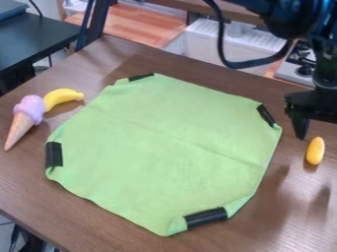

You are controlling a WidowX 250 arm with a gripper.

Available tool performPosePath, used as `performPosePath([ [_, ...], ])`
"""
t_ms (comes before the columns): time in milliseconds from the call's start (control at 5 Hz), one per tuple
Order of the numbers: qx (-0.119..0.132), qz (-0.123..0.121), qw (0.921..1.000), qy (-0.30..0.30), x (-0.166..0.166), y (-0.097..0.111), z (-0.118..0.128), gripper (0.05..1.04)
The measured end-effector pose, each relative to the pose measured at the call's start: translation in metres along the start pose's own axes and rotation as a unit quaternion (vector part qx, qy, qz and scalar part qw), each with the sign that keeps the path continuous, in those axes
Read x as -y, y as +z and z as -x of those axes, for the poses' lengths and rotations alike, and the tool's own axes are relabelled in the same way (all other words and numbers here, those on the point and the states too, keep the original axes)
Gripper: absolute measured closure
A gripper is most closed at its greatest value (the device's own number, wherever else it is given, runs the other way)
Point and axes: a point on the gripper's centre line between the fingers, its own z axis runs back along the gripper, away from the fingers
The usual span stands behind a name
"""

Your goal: Move the yellow banana from the cloth to the table

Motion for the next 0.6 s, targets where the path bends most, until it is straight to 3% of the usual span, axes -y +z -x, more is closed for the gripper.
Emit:
performPosePath([
  [400,-0.017,0.010,0.9998,-0.003,-0.055,0.057,0.027,0.083],
  [600,-0.004,0.014,0.9999,0.009,-0.087,0.087,0.041,0.083],
])
